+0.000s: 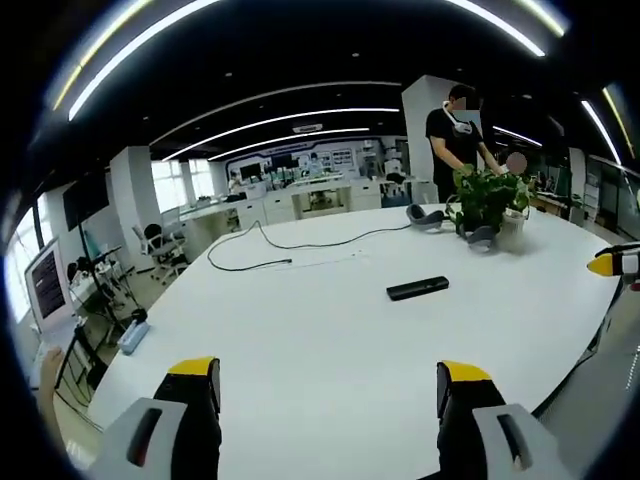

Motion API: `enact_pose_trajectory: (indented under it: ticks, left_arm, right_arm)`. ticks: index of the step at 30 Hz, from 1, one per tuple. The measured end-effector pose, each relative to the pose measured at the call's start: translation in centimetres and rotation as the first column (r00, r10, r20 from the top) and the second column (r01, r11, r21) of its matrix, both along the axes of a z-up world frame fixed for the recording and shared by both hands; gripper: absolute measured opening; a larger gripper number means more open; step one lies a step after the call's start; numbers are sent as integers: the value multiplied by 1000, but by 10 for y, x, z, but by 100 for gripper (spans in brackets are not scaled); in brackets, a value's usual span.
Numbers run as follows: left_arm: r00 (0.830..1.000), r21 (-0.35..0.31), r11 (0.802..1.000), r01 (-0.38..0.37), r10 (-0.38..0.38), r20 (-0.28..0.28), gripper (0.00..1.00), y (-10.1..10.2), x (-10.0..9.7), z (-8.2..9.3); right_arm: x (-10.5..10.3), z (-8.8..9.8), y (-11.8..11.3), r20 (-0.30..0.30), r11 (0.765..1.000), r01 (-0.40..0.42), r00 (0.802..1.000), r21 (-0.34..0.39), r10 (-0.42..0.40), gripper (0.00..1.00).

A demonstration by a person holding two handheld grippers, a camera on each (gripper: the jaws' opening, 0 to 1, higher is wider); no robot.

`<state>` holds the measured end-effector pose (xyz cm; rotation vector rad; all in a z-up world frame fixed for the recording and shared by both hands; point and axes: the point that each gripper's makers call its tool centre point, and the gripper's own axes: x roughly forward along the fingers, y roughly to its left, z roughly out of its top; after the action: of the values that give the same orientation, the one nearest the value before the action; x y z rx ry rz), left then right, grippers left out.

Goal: Press the specified remote control buttons in sequence, fully releasing each button before pressing the next.

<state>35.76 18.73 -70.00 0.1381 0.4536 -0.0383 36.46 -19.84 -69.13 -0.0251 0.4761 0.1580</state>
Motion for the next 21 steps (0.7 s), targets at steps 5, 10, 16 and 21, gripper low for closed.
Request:
enact_pose_trajectory:
  ticks: [5,10,16,21]
  left_arm:
    - [1000,1,1000,-2,2,1,93,0,0,0]
    - [1000,2,1000,-2,2,2,93,0,0,1]
    - [1000,3,1000,-4,4,2,93,1,0,1]
    - [1000,3,1000,-3,3,1,93,1,0,1]
  right_arm:
    - [0,0,0,-2,1000,-2,1000,-1,2,55]
    - [0,-1,1,-4,1000,-5,1000,-1,5,55]
    - [0,-1,2,-5,1000,-9,1000,-5,9,55]
    - [0,0,2,-4,1000,-10,1000,-3,10,55]
